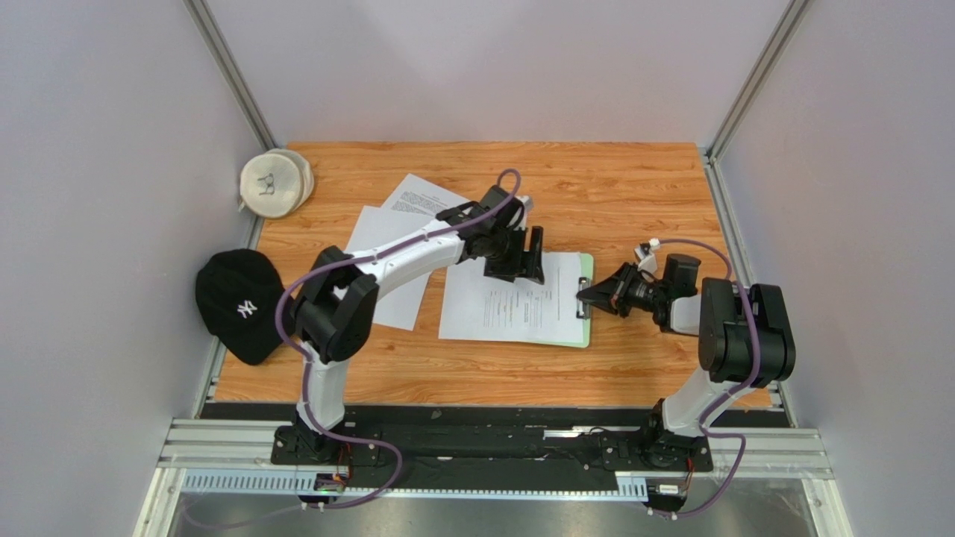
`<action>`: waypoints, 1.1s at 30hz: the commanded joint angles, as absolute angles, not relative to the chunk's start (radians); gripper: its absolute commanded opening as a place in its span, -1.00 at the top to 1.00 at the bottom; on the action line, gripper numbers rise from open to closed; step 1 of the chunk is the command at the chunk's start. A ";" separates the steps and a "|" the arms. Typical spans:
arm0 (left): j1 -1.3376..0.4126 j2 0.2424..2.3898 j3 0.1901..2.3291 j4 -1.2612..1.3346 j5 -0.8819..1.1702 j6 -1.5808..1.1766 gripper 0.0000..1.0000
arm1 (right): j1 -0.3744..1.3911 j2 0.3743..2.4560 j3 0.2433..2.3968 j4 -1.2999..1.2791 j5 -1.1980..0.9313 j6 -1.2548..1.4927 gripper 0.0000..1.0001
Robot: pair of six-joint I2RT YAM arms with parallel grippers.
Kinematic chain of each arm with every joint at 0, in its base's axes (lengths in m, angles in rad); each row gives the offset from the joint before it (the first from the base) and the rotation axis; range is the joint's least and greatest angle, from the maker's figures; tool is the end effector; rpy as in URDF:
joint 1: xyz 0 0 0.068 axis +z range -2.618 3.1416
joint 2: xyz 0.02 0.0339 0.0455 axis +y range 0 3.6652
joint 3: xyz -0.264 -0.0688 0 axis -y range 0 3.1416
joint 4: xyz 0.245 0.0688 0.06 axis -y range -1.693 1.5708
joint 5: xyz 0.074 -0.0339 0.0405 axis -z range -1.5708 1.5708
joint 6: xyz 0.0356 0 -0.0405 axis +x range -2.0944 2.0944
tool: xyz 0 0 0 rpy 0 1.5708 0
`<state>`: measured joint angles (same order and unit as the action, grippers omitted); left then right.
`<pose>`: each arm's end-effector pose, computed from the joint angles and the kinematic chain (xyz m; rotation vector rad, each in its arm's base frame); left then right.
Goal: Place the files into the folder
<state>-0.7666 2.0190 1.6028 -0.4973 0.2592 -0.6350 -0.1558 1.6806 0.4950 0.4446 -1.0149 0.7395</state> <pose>0.3171 -0.3180 0.2214 0.2943 2.6593 -0.8540 0.2665 -0.0113 0.1088 0.4718 2.2412 1.4665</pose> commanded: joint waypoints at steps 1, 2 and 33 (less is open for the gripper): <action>-0.663 1.839 1.479 -0.609 0.151 -0.572 -0.56 | -0.161 1.652 0.525 0.451 -1.051 0.721 1.00; -0.644 1.818 1.421 -0.615 0.125 -0.571 -0.56 | -0.161 1.652 0.525 0.451 -1.051 0.722 1.00; -0.548 2.013 1.295 -0.433 0.092 -0.666 -0.62 | -0.156 1.678 0.500 0.603 -1.095 0.818 1.00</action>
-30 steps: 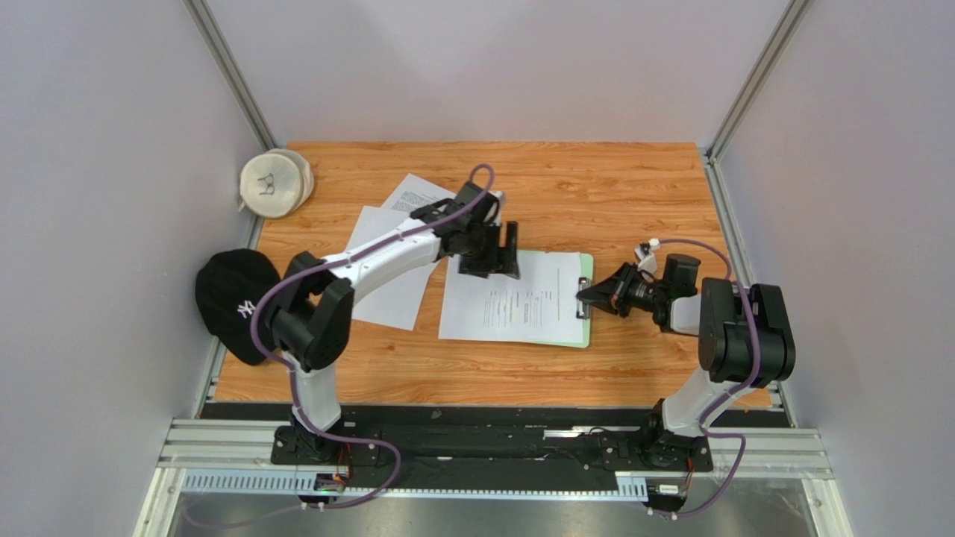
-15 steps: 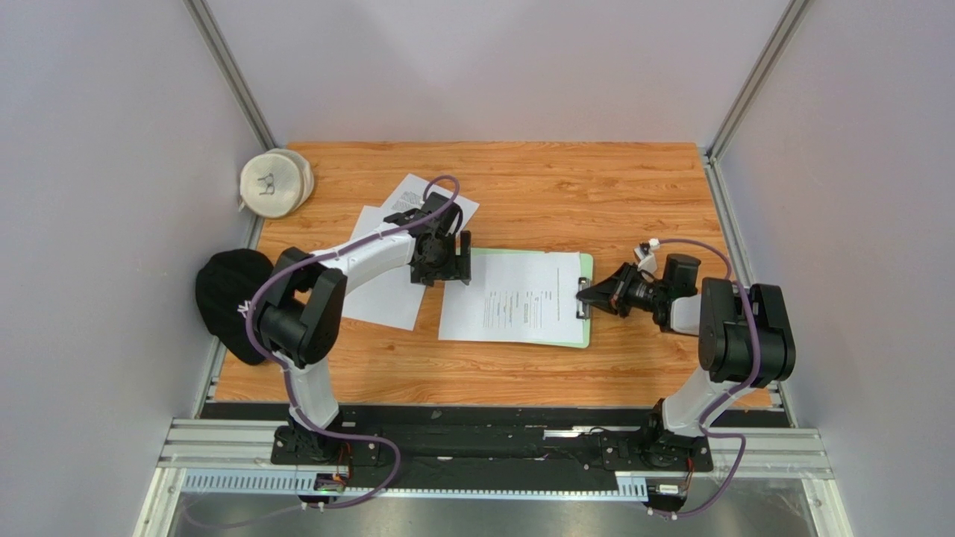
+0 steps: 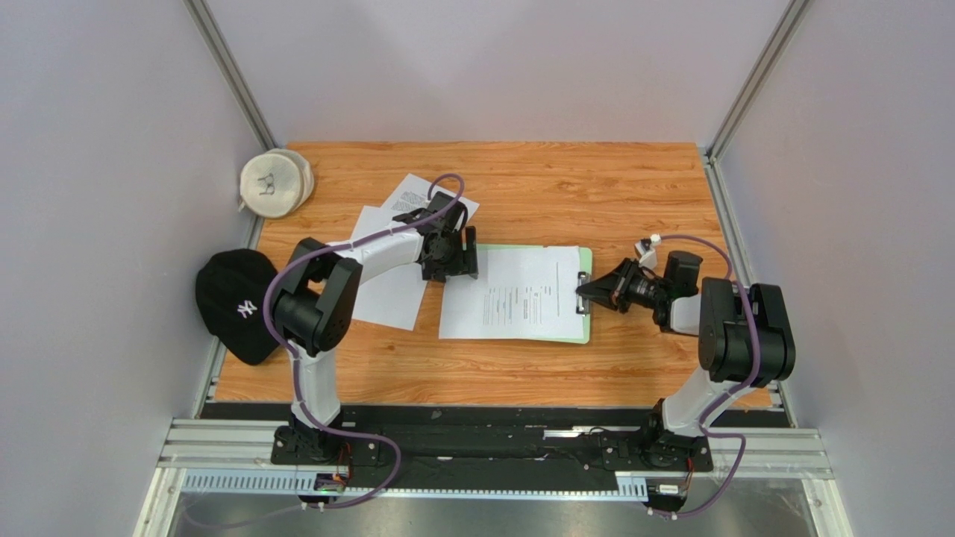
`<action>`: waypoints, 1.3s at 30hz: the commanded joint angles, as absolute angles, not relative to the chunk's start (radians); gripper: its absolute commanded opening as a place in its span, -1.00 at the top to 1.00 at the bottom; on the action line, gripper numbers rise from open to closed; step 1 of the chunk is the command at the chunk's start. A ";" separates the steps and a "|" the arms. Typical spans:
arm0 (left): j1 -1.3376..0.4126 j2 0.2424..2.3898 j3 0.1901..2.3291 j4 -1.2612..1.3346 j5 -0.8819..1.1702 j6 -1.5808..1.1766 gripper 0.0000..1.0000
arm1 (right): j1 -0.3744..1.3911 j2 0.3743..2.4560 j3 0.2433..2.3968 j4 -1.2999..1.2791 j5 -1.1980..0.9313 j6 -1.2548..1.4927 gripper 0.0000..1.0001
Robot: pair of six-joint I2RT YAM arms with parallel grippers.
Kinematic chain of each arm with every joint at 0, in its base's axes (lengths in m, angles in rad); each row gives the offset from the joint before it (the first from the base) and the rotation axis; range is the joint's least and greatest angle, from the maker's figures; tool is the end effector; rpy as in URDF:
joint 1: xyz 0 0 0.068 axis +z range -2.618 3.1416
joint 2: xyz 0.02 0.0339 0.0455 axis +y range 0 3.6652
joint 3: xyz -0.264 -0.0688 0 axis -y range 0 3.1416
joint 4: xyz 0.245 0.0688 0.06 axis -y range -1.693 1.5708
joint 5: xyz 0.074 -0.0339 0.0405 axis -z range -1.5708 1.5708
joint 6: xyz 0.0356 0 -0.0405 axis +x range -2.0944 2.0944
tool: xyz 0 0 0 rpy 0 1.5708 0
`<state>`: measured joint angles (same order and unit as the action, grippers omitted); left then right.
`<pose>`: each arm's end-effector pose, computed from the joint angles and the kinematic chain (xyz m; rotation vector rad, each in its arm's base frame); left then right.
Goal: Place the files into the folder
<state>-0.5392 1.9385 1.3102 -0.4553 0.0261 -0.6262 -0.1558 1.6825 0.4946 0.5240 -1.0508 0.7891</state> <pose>0.3425 -0.2060 0.1676 -0.1095 2.7186 -0.4018 0.2704 -0.0112 0.1145 0.4378 2.1921 1.5116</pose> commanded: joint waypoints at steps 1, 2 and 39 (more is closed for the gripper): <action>-0.549 2.013 1.295 -0.430 0.094 -0.666 -0.61 | -0.155 1.675 0.500 0.597 -1.095 0.815 1.00; -0.549 2.005 1.295 -0.426 0.101 -0.669 -0.61 | -0.155 1.677 0.502 0.589 -1.092 0.805 1.00; -0.647 1.792 1.385 -0.586 -0.072 -0.603 -0.68 | -0.158 1.640 0.560 0.265 -0.992 0.591 1.00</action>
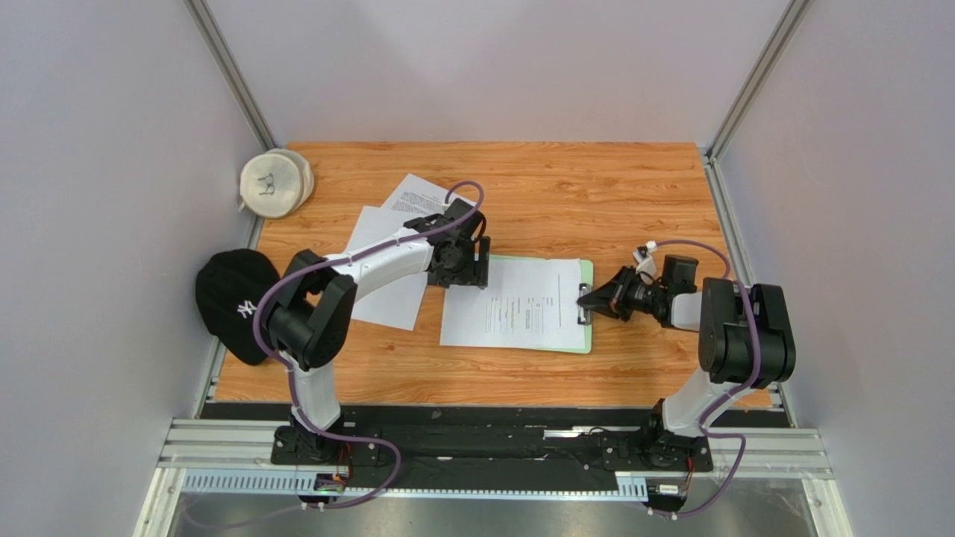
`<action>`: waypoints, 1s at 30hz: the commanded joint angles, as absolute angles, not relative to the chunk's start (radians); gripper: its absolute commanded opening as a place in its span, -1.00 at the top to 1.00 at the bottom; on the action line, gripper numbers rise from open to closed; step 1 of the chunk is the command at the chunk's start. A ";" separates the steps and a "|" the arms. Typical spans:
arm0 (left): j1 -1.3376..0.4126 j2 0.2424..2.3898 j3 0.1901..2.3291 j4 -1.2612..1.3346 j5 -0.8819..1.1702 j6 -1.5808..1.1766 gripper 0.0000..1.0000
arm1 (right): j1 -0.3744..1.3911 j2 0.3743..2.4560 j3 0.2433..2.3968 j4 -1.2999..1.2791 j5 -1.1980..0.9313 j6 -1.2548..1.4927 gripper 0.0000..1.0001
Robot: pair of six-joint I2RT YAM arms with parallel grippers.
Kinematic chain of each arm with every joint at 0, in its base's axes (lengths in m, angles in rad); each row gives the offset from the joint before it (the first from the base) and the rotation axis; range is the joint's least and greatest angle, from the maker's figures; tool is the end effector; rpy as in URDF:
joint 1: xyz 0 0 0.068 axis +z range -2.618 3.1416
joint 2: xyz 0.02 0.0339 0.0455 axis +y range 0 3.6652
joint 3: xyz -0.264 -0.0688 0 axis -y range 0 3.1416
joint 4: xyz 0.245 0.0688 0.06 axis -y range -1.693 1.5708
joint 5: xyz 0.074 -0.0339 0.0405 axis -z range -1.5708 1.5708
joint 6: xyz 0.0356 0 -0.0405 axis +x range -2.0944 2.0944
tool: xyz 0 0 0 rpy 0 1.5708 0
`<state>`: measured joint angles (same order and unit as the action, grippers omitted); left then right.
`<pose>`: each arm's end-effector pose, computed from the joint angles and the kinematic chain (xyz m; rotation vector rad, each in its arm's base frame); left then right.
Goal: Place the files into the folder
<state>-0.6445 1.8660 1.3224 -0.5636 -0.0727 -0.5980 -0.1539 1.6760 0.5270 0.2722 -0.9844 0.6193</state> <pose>0.3105 -0.2301 0.1928 0.0397 2.7080 -0.2920 0.2641 -0.0110 0.1051 0.4601 2.3287 1.4102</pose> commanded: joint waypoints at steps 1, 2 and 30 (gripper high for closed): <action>-0.653 1.799 1.394 -0.591 -0.072 -0.617 -0.70 | -0.158 1.638 0.560 0.268 -0.996 0.594 1.00; -0.661 1.810 1.403 -0.604 -0.080 -0.624 -0.71 | -0.158 1.637 0.560 0.270 -0.999 0.595 1.00; -0.802 2.229 1.704 -0.677 -0.092 -0.762 -0.87 | -0.115 1.663 0.538 0.413 -1.055 0.670 1.00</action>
<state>-0.8005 2.1735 1.6920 -0.7235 -0.1810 -0.7033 -0.1352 1.6573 0.5346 0.2981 -0.9855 0.6281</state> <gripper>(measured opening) 0.928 0.007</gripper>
